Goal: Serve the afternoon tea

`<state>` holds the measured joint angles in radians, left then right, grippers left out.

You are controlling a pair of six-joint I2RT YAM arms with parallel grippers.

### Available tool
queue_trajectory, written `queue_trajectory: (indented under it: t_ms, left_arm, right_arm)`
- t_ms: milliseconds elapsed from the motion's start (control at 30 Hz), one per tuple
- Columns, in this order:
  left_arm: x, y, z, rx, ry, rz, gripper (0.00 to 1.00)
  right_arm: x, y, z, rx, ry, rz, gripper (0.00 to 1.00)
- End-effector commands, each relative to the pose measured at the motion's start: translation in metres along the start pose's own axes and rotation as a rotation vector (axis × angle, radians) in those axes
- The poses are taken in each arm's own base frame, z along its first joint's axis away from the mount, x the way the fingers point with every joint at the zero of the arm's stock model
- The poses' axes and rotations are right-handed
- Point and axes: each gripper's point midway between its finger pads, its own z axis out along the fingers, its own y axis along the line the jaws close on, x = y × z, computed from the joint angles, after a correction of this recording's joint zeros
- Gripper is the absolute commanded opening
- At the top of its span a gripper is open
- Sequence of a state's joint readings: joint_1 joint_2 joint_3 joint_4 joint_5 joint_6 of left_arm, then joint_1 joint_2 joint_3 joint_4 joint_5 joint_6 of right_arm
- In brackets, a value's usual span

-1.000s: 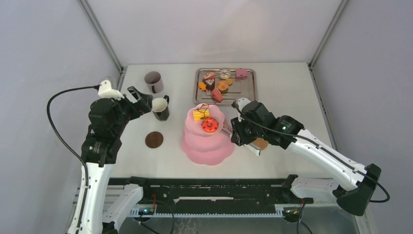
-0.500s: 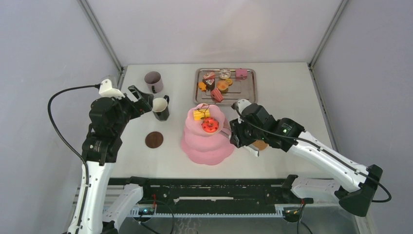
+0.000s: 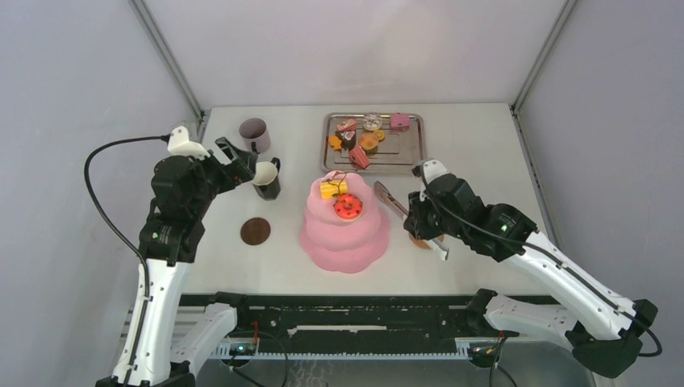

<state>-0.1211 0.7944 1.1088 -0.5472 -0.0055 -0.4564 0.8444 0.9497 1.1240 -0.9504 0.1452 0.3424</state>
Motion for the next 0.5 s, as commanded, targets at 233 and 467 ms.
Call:
queue_trajectory:
  t_ms: [233,467]
  left_arm:
    - [-0.012,0.006,0.003,-0.041,-0.032,0.026,0.95]
    - [-0.016,0.013,0.008,-0.091,-0.025,0.018,0.95]
  right_arm:
    - [-0.077,-0.078,0.044,0.131,-0.159,0.294,0.05]
    - [-0.127,-0.086,0.101,0.025,-0.171,0.385,0.33]
